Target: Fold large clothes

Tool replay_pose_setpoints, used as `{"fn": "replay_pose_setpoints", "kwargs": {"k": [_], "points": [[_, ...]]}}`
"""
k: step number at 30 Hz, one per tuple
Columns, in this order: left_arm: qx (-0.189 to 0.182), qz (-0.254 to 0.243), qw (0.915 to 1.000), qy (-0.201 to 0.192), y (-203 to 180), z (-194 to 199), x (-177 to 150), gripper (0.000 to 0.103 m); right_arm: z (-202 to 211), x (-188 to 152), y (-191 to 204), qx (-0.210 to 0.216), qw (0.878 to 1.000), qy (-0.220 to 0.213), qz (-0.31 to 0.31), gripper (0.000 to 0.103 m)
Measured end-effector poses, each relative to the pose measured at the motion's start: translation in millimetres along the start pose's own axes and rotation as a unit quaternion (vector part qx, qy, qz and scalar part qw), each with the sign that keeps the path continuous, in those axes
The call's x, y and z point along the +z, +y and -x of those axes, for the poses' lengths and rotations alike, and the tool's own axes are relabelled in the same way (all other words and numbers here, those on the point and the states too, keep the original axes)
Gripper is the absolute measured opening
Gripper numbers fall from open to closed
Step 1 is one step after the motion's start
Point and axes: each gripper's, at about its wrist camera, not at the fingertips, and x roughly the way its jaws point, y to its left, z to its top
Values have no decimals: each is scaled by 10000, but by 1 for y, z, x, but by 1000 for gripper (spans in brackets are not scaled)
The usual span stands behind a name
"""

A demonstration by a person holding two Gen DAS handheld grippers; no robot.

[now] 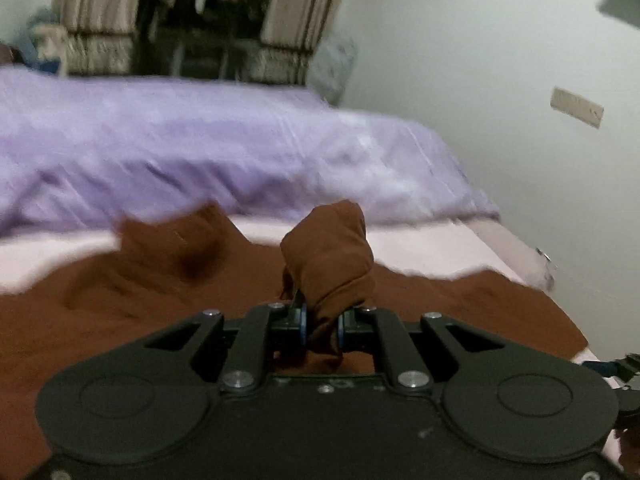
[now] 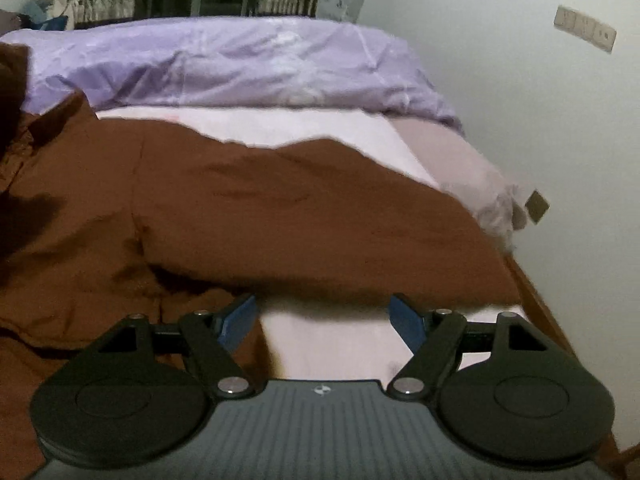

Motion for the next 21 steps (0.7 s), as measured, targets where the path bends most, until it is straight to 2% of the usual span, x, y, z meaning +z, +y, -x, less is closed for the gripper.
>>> {"fn": "replay_pose_setpoints", "kwargs": {"k": [3, 6, 8, 10, 11, 16, 19, 21], "points": [[11, -75, 9988, 479, -24, -40, -29, 13, -10, -2, 1, -5, 9998, 209, 13, 89], [25, -133, 9961, 872, -40, -69, -63, 25, -11, -3, 0, -8, 9997, 248, -20, 89], [76, -377, 9956, 852, -47, -73, -83, 38, -8, -4, 0, -15, 9997, 244, -22, 89], [-53, -765, 9938, 811, -62, -73, -90, 81, -7, -6, -1, -24, 9997, 235, -6, 89], [-215, -858, 9923, 863, -70, -73, -91, 84, -4, -9, -2, -26, 9997, 228, -8, 89], [-730, -1090, 9851, 1114, -95, -54, -84, 85, -6, -8, -3, -49, 9996, 261, -37, 89], [-1167, -1075, 9812, 1100, -89, -24, -86, 87, -7, -10, -6, -71, 9996, 276, -72, 89], [-1283, -1074, 9791, 1152, -84, -13, -87, 87, -9, -11, -9, -111, 9994, 298, -103, 89]]}}
